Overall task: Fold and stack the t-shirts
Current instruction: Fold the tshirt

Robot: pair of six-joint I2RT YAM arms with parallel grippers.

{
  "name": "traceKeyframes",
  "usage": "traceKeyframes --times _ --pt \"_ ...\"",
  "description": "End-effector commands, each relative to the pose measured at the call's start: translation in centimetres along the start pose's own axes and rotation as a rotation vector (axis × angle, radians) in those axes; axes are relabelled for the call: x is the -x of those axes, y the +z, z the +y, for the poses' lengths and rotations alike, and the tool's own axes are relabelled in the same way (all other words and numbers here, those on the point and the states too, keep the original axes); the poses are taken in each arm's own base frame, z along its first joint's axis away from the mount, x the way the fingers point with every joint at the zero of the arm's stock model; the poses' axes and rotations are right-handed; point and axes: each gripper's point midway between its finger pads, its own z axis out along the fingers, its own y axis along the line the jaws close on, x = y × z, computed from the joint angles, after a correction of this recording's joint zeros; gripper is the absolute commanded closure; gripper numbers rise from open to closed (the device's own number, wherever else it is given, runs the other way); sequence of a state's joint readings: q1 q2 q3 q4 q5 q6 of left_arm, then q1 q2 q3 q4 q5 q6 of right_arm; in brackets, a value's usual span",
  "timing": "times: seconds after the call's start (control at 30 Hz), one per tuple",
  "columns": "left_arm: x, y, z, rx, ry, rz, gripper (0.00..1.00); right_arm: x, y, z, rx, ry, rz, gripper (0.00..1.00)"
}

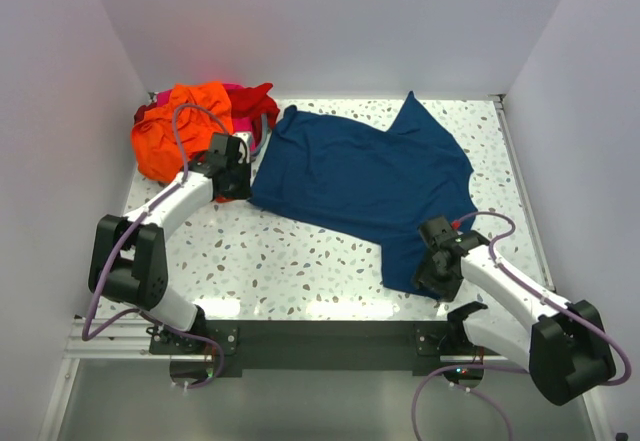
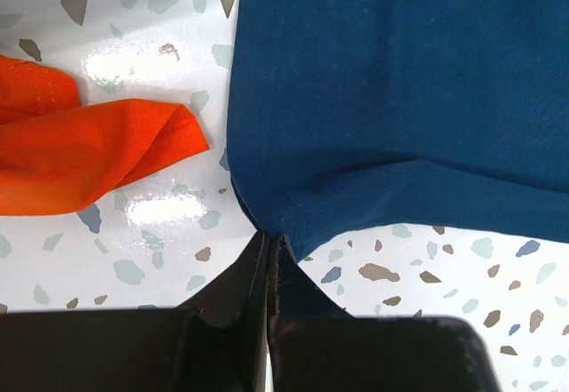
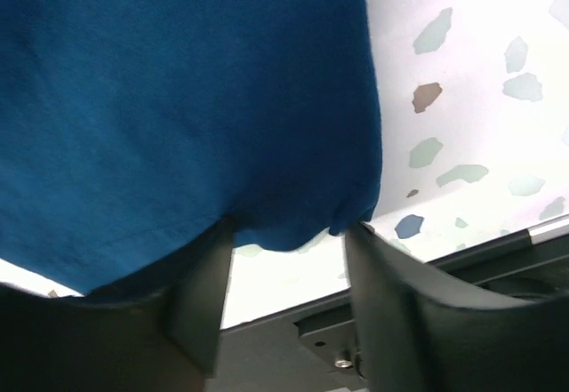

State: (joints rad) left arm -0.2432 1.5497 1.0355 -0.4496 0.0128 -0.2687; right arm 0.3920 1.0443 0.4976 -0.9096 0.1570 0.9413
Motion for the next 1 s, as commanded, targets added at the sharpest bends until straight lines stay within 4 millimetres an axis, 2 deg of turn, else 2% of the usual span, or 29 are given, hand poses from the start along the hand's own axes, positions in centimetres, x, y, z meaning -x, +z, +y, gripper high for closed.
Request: traceKeyframes --times 0.0,0.03,0.1,0.13,0.37,0.47,0.67,0.83,0.97 --pt "1.4 -0.8 -0.3 -0.019 0.002 -0.061 1.0 0.2 0.5 -0.3 -0.017 0.03 -0.021 0.47" --pt "1.5 -0.8 -0.3 -0.02 0.0 -0.062 1.0 0.1 0.6 -0.2 -0.015 0.03 -0.018 0.55" --pt "1.4 -0.8 -0.3 -0.019 0.002 -0.059 1.0 0.1 0.5 0.0 -0.005 0.027 -0.018 0.64" --pt "1.4 -0.7 -0.2 -0.018 0.002 -0.056 1.0 0.1 0.5 0.0 -0.003 0.025 -0.015 0.71" --pt "1.4 -0.8 -0.3 -0.02 0.002 -0.059 1.0 0.1 0.4 0.5 0.011 0.004 -0.015 0.99" --pt "1.3 -0.9 -0.2 -0.015 0.004 -0.058 1.0 0.2 -0.1 0.7 0.007 -0.025 -0.025 1.0" --pt "1.4 -2.1 -0.5 -0.018 0.005 -0.097 1.0 0.7 -2.9 0.4 -0.019 -0.08 -0.08 1.0" --pt "1.5 -3.4 -0.6 -0.021 -0.004 -0.118 1.0 -0.3 -4.1 1.1 0.021 -0.09 -0.085 1.0" --pt "1.3 -4.3 0.3 0.023 -0.009 -0.137 1.0 -1.4 -4.5 1.8 0.028 -0.124 -0.076 1.0"
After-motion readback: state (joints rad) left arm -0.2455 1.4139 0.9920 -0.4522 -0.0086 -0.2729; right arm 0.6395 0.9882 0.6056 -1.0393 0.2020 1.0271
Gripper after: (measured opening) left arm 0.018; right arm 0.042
